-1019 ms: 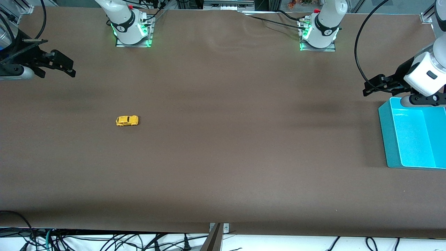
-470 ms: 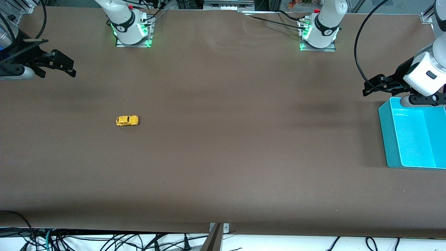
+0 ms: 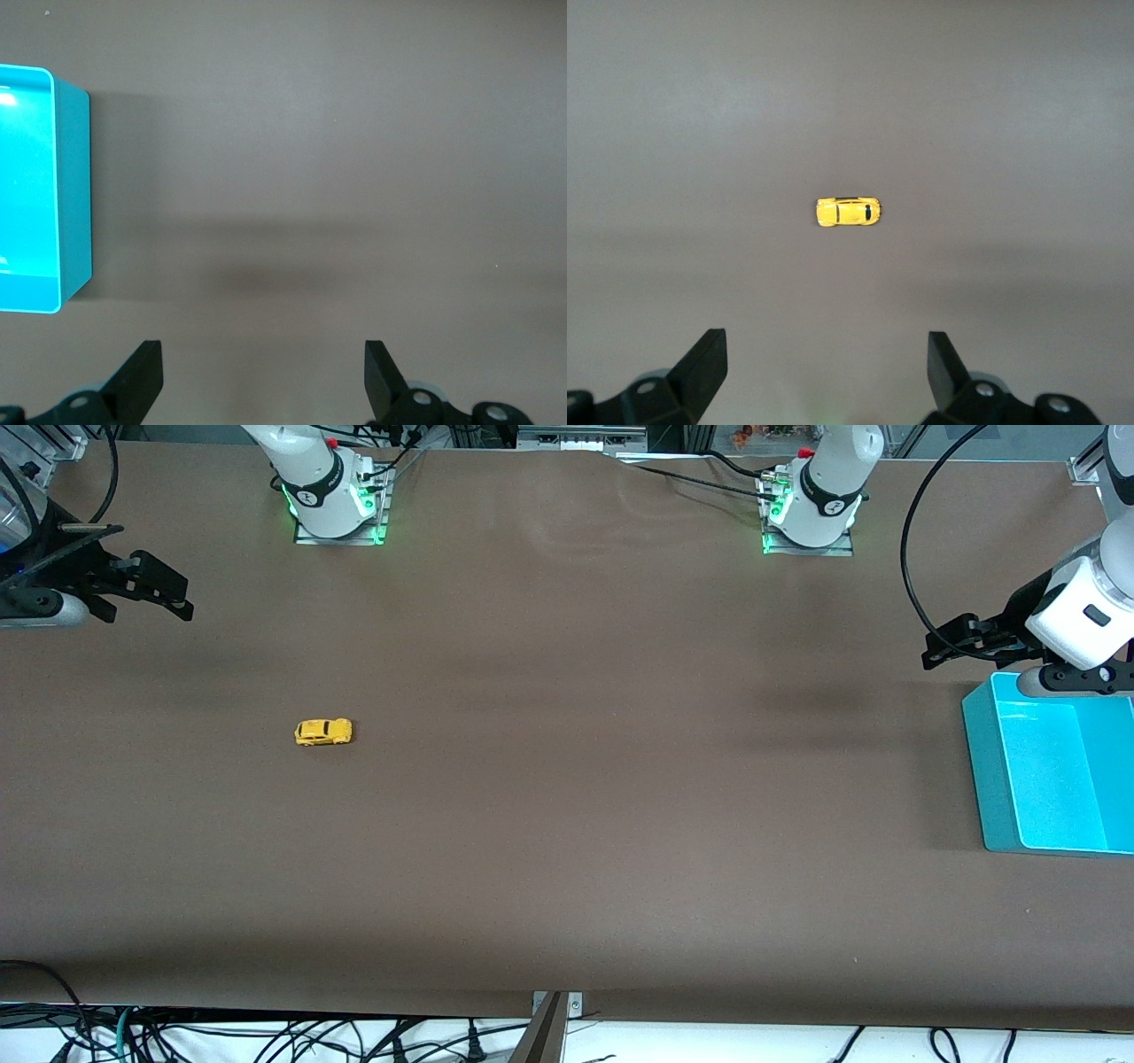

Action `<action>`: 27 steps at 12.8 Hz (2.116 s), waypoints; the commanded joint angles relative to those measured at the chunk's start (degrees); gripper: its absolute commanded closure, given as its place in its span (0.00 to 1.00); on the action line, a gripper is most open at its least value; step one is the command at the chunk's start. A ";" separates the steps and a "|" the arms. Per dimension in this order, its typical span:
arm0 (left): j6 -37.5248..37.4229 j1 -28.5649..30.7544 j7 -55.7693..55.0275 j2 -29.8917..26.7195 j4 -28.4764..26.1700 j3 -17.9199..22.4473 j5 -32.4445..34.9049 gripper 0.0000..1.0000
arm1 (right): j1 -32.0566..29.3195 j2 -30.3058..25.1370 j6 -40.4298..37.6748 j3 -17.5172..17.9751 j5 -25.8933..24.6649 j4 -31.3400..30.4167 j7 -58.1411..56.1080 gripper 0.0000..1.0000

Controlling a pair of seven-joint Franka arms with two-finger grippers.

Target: Wind and store yellow beetle car

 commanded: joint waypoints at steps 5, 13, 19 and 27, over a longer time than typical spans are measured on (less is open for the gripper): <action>-0.18 -0.11 1.29 0.22 0.83 0.17 -0.75 0.00 | -0.08 -0.52 -1.14 0.09 0.21 0.47 -0.61 0.00; -0.18 -0.11 1.29 0.22 0.83 0.17 -0.75 0.00 | -0.08 -0.52 -1.14 0.09 0.21 0.47 -0.70 0.00; -0.18 -0.03 1.29 0.22 0.83 0.17 -0.75 0.00 | -0.08 -0.52 -1.14 0.61 0.03 0.47 -0.61 0.00; -0.18 0.24 1.29 0.22 0.83 0.17 -0.84 0.00 | -0.08 -0.43 -0.79 2.02 -0.41 -0.57 -1.40 0.00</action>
